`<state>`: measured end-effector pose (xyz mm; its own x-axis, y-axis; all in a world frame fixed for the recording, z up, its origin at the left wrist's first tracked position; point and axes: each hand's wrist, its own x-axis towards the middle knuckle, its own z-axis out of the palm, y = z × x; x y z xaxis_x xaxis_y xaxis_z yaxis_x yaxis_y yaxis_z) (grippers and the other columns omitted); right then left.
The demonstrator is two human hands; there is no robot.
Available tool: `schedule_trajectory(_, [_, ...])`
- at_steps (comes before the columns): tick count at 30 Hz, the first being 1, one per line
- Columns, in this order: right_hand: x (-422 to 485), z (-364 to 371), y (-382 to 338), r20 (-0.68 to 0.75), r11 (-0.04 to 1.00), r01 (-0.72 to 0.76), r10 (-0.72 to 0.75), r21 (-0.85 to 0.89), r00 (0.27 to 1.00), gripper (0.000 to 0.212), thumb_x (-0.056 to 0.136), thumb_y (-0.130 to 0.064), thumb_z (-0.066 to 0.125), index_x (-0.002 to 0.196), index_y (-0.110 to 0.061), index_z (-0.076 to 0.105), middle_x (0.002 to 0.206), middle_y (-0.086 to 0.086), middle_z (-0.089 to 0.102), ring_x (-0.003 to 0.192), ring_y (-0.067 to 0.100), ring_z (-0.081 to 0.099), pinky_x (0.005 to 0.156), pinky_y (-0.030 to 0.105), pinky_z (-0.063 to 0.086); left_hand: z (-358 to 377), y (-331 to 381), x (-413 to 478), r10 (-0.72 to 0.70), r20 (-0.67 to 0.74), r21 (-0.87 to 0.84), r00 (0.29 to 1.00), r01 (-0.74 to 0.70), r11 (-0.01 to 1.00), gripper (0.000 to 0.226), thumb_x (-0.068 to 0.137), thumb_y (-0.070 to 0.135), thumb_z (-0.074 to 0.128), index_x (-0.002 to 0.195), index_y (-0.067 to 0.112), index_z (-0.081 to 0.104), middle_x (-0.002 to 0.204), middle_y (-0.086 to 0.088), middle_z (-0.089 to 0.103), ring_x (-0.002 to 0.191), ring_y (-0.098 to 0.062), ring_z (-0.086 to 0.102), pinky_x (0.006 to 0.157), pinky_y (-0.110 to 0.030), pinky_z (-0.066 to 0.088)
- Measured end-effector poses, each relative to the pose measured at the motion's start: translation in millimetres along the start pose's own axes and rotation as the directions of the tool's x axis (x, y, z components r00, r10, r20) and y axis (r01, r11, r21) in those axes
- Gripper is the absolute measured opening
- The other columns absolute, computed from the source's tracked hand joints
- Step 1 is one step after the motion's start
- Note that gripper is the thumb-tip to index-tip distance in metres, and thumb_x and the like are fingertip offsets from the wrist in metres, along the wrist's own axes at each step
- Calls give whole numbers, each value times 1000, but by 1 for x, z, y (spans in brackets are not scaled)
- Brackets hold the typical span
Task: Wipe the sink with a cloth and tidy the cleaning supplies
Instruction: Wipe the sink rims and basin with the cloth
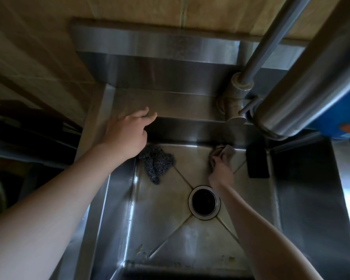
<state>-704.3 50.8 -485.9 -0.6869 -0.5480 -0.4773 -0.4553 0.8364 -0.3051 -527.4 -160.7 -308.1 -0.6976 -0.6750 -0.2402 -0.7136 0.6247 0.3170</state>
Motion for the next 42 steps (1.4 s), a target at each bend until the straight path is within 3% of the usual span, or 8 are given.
schedule_trajectory(3, [-18, 20, -19, 115, 973, 221, -213, -62, 970, 68, 82, 3, 50, 139, -32, 42, 159, 1, 13, 135, 31, 30, 105, 39, 39, -1, 0, 1, -1, 11, 4, 1000, 1, 1000, 61, 87, 6, 42, 140, 34, 38, 152, 9, 28, 135, -24, 34, 111, -48, 26])
schedule_trajectory(8, [-44, 32, -28, 341, 845, 452, -352, -284, 872, 74, 86, 5, 39, 148, -32, 22, 160, 4, 1, 137, 34, 26, 97, 42, 47, -1, 0, 2, -3, 26, -8, 1000, 4, 1000, 61, 87, 5, 41, 140, 34, 38, 153, 8, 28, 136, -25, 34, 111, -50, 25])
schedule_trajectory(14, [-70, 40, -21, 428, 871, 430, -304, -236, 851, 78, 86, 7, 44, 150, -27, 17, 160, 1, 1, 140, 30, 26, 89, 38, 52, 0, 0, 1, -12, 15, 33, 1000, 12, 999, 62, 86, 8, 43, 140, 37, 36, 153, 10, 27, 134, -25, 36, 111, -49, 24])
schedule_trajectory(21, [-34, 30, -67, 321, 952, 290, -248, -92, 914, 78, 86, 8, 42, 152, -22, 13, 160, 5, -4, 136, 35, 31, 102, 39, 44, 0, 2, 1, -10, -3, 82, 1000, 10, 997, 61, 87, 10, 44, 141, 37, 35, 153, 10, 26, 131, -26, 39, 108, -47, 24])
schedule_trajectory(28, [-21, 20, -64, 318, 950, 286, -235, -124, 919, 80, 85, 11, 41, 151, -26, 17, 160, -6, -2, 134, 34, 29, 101, 39, 43, -3, 5, -1, -7, 8, 109, 1000, 7, 994, 59, 89, 10, 43, 142, 35, 34, 153, 9, 26, 130, -27, 41, 109, -48, 26])
schedule_trajectory(32, [-49, 20, -36, 334, 950, 260, -192, -171, 923, 74, 86, 10, 40, 149, -23, 23, 160, -1, 4, 135, 37, 29, 99, 40, 45, -5, 6, -2, -5, 18, 113, 1000, 3, 994, 58, 90, 11, 43, 142, 34, 33, 154, 9, 25, 130, -26, 41, 109, -47, 28])
schedule_trajectory(36, [-86, 21, -30, 482, 900, 364, -216, -238, 849, 49, 88, -1, 46, 133, -19, 46, 155, -1, 22, 129, 32, 38, 92, 37, 48, -5, 6, -1, -5, 15, 109, 1000, 3, 994, 59, 89, 10, 43, 142, 34, 33, 153, 9, 26, 131, -27, 40, 109, -46, 28])
schedule_trajectory(42, [-120, 28, -38, 626, 827, 490, -232, -276, 745, 50, 91, -1, 47, 139, -14, 39, 153, 3, 22, 136, 30, 28, 103, 41, 41, -5, 5, 0, -15, 23, 93, 1000, 12, 996, 58, 89, 10, 42, 141, 35, 35, 153, 9, 27, 133, -28, 38, 109, -45, 29])
